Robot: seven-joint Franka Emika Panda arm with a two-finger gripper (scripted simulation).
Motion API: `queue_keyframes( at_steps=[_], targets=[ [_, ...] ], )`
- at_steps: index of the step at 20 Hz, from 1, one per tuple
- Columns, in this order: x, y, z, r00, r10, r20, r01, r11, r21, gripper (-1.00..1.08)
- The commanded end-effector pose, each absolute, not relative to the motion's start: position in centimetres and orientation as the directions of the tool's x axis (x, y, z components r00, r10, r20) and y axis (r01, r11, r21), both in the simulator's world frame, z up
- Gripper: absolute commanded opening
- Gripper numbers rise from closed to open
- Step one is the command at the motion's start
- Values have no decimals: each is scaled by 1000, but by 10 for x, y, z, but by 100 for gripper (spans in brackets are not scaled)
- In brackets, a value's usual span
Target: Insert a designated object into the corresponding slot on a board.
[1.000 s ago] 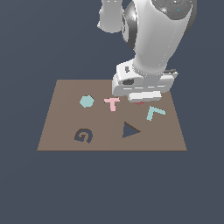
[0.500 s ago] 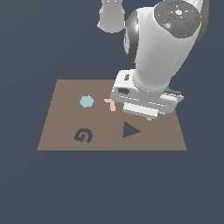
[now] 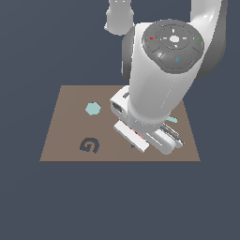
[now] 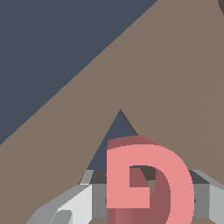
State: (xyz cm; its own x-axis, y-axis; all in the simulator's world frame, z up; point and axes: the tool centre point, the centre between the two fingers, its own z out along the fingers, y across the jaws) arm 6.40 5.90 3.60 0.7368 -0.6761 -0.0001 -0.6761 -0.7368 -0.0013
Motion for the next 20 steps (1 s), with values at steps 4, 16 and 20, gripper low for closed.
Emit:
queue_keyframes(
  at_steps=[4,16,20],
  targets=[
    [89,27,38,535,-845,0,-845,-535,-1,-100],
    [108,-45,40,81,-997,-1,-997,-81,-1,-100],
    [107,-64,40,-41,-999,-1,-999,41,-1,-100]
  ],
)
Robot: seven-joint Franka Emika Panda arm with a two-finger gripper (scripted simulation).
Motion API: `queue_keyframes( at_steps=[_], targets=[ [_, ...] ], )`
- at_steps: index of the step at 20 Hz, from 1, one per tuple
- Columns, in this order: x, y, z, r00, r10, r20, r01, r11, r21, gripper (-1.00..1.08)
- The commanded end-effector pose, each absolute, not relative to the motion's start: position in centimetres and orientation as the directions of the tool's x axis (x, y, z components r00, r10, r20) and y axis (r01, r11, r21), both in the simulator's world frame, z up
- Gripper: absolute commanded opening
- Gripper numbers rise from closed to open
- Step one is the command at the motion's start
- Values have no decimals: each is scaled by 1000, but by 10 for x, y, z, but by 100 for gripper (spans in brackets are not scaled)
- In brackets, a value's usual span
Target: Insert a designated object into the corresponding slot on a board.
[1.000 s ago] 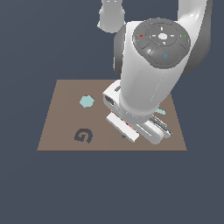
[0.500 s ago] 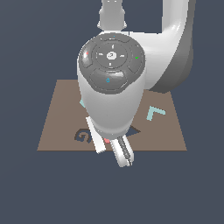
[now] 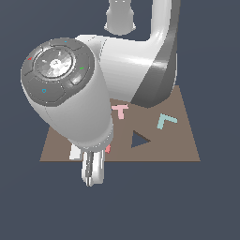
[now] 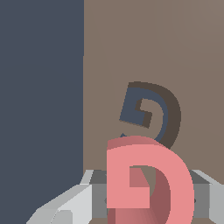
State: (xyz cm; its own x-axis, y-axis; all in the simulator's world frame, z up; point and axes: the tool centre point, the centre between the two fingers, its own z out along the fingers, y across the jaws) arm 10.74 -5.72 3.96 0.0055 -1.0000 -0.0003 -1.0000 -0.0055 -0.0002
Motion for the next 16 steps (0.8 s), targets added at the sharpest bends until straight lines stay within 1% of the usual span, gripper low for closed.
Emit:
queue_keyframes(
  at_steps=[1,9,16],
  targets=[
    [107,-68,40,-67,-998,-1,-998,67,0,-100],
    [101,-90,40,-212,-977,-1,-977,212,0,-100],
    [99,-95,40,-237,-972,0,-972,237,1,-100]
  ],
)
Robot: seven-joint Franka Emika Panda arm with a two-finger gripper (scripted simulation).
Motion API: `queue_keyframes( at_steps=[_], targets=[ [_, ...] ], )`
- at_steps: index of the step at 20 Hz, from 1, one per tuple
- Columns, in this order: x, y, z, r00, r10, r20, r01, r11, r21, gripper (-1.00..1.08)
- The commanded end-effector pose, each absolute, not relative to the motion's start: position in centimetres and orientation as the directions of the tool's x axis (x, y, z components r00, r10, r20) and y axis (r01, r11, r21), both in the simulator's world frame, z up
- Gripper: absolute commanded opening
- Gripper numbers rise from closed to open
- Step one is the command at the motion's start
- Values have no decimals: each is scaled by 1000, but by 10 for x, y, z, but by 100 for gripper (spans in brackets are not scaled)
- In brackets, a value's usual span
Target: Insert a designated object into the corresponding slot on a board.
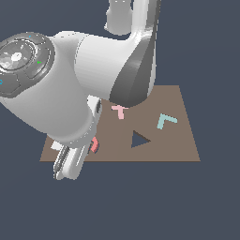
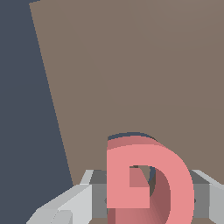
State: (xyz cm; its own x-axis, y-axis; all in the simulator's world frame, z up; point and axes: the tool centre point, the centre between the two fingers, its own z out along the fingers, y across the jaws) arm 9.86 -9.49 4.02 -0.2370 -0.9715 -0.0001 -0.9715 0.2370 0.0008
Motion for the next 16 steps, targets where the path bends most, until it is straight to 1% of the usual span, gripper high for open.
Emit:
queue_keyframes(
  at_steps=[1,6,7,16],
  targets=[
    [99,-95,40,-237,-972,0,-972,237,1,-100],
    [98,-95,30,-241,-970,-1,-970,241,-1,-100],
    [98,-95,30,-241,-970,-1,-970,241,-1,100],
    [98,-95,30,-241,-970,-1,-970,241,-1,100]
  ],
)
